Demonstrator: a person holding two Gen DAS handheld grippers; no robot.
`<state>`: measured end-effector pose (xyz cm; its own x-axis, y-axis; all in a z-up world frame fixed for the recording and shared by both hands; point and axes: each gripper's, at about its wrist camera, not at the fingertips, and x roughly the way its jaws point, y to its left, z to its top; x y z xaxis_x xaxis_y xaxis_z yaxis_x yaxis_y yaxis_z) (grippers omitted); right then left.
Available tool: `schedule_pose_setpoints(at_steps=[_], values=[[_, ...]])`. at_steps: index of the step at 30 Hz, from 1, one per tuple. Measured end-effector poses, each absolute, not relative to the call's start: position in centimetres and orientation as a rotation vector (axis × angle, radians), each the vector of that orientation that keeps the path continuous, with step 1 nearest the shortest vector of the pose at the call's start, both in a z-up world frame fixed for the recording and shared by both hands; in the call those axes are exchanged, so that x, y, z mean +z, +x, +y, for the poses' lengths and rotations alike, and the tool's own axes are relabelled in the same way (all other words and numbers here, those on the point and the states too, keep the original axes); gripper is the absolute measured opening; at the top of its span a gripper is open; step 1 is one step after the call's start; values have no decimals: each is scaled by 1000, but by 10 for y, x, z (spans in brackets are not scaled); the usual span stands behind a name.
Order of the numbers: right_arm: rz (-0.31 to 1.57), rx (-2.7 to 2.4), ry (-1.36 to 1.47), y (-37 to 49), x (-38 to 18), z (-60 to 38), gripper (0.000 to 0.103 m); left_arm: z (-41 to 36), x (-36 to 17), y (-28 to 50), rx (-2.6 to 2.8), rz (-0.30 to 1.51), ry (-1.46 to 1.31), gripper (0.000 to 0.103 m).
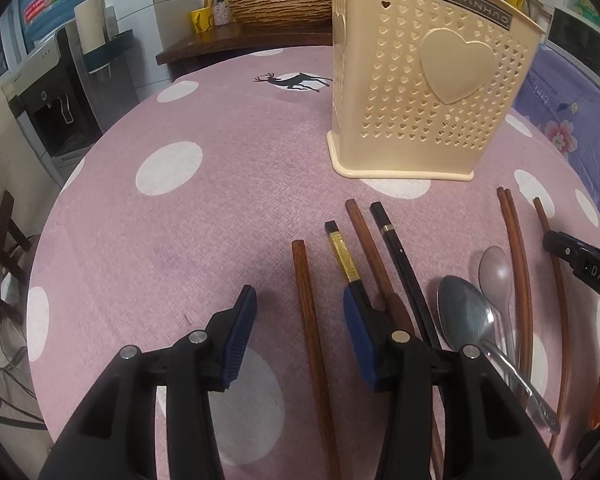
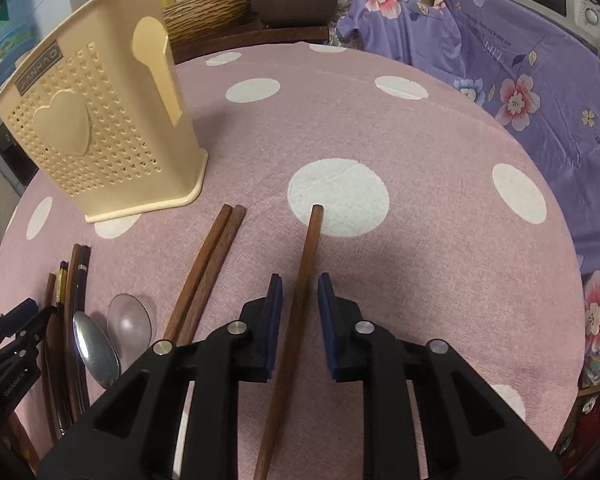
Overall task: Organize utensils
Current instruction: 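Grasp a brown chopstick with the left tool while the right tool grasps another, then lift both chopsticks into the beige holder and open both tools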
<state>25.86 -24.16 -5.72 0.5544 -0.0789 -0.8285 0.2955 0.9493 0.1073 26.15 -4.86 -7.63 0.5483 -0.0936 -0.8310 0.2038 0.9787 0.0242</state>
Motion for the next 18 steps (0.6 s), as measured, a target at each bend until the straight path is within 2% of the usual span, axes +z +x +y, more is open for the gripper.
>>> schedule_pose_setpoints(at_steps=[6, 9, 11, 13, 18], values=[[958, -235, 229, 271, -57, -241, 10, -51, -75, 267, -182, 984, 126, 42], [960, -232, 227, 276, -57, -243, 9, -53, -75, 268, -177, 977, 127, 32], [955, -231, 212, 276, -57, -241, 8, -54, -75, 268, -178, 975, 129, 19], [948, -227, 206, 277, -57, -242, 8, -55, -75, 268, -169, 973, 135, 11], [941, -215, 198, 275, -58, -241, 8, -56, -75, 268, -163, 965, 148, 9]])
